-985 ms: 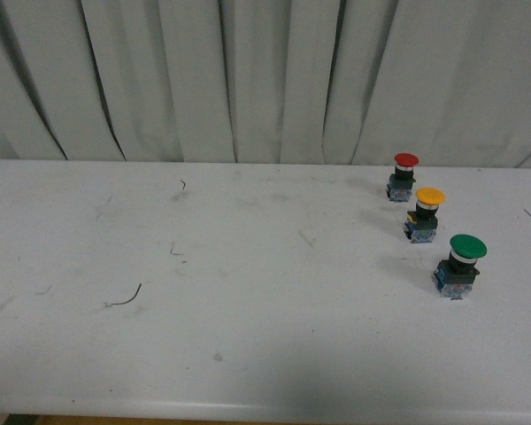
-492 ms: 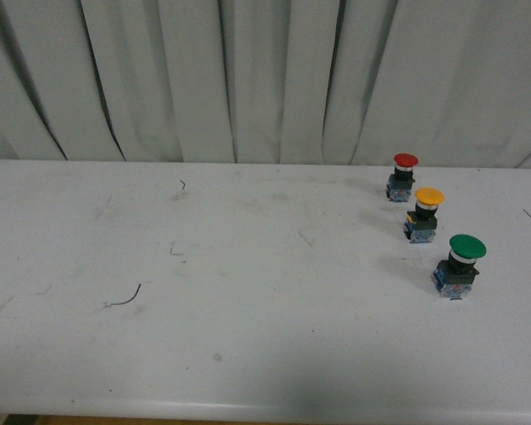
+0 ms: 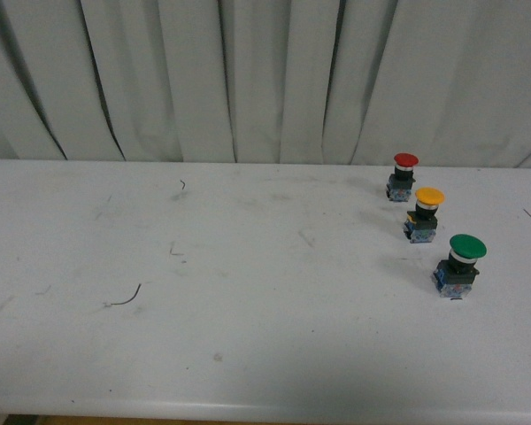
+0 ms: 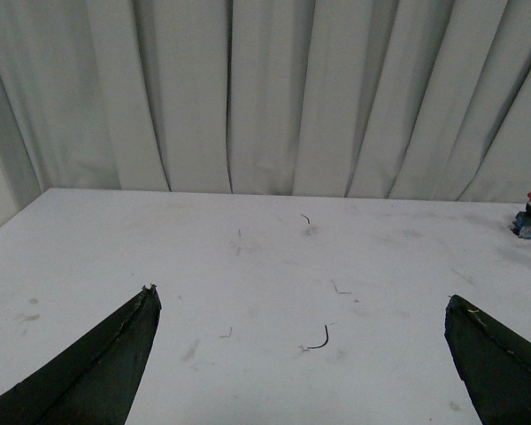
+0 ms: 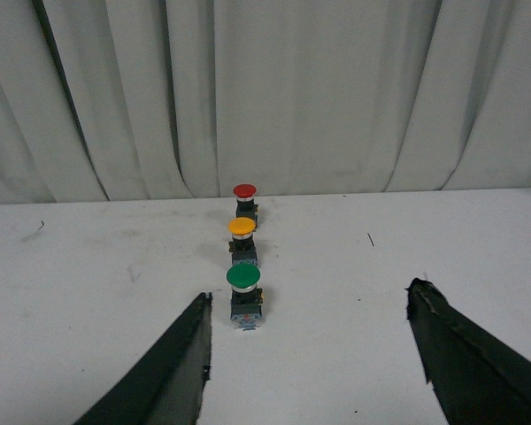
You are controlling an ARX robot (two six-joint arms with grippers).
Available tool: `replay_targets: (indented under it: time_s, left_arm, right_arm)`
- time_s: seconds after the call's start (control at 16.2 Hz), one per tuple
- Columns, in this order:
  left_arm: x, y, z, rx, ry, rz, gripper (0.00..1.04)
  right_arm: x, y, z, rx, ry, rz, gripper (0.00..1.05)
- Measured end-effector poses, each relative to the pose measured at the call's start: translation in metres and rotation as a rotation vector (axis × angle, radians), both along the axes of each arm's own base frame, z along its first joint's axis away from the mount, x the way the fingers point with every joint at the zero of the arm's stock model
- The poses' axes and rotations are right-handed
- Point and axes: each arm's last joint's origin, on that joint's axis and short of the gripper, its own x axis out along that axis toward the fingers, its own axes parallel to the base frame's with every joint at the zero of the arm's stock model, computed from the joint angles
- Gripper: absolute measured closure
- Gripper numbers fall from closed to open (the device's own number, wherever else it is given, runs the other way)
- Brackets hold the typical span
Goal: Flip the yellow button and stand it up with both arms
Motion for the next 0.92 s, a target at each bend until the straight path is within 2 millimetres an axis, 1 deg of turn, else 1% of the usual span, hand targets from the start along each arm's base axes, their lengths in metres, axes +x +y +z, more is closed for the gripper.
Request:
replay_targets:
  time_s: [0.18, 0.25, 0.92]
  left_arm:
    - [0.0000, 0.0000, 0.0000, 0.000, 0.000, 0.000, 0.07]
    - [0.0000, 0.0000, 0.0000, 0.000, 0.000, 0.000, 0.07]
    - [0.0000, 0.0000, 0.0000, 0.000, 0.000, 0.000, 0.07]
  right_arm:
    - [0.0000, 0.0000, 0.0000, 0.000, 0.000, 0.000, 0.05]
    - [0.0000, 0.0000, 0.0000, 0.000, 0.000, 0.000, 0.07]
    - [0.0000, 0.0000, 0.0000, 0.000, 0.000, 0.000, 0.06]
